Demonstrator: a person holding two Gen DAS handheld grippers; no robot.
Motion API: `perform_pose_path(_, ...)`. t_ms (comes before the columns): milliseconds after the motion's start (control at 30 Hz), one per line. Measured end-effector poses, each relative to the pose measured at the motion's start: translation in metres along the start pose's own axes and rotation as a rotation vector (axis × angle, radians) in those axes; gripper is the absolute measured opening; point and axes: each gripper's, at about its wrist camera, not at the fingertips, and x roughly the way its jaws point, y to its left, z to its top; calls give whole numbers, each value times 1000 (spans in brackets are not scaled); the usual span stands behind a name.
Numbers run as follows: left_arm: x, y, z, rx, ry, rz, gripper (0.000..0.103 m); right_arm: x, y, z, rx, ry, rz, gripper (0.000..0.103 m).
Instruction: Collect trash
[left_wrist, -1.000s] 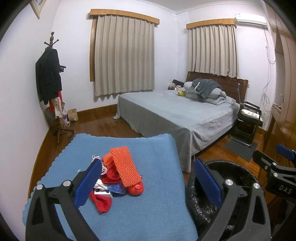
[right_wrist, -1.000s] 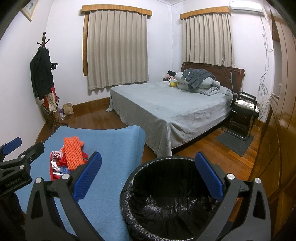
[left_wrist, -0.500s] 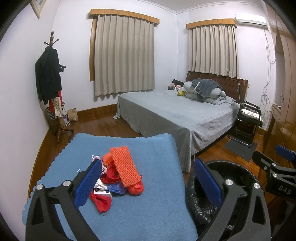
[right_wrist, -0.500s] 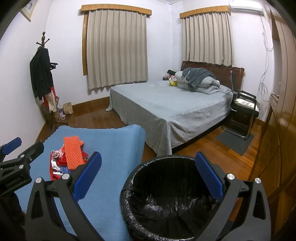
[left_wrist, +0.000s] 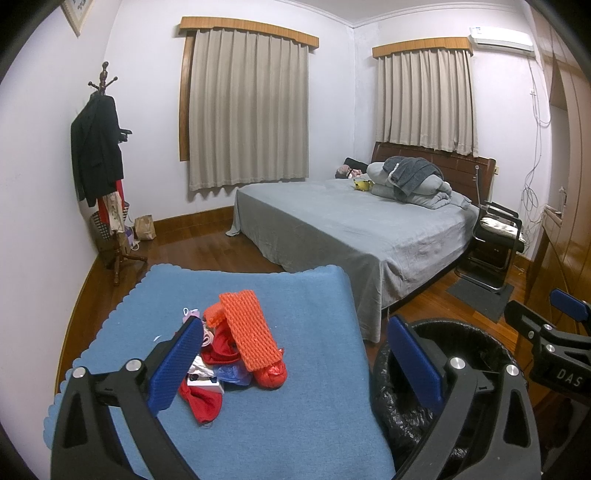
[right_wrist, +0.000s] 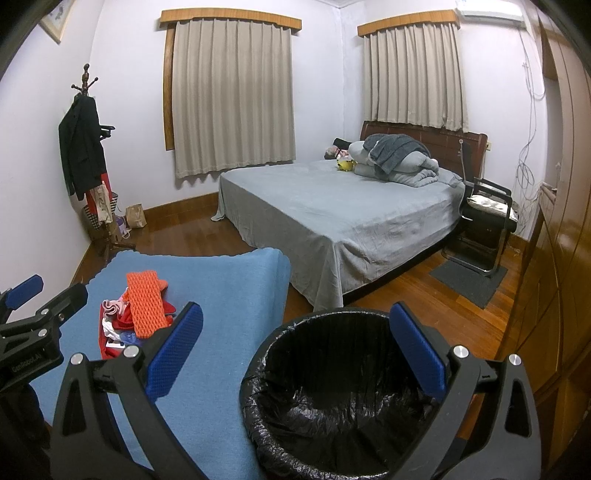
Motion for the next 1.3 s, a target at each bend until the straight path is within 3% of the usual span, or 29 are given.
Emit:
perform_pose_path(533, 0, -1, 0, -2, 1, 0, 97, 1, 1, 0, 0, 6, 2, 98)
perform_pose_path(800, 1, 5, -1, -9, 3, 8, 97, 25, 16, -10, -11, 14, 22, 98)
perform_pose_path(1300, 56, 79, -47, -56, 71, 173, 97, 95, 72, -16, -53, 51, 154, 98)
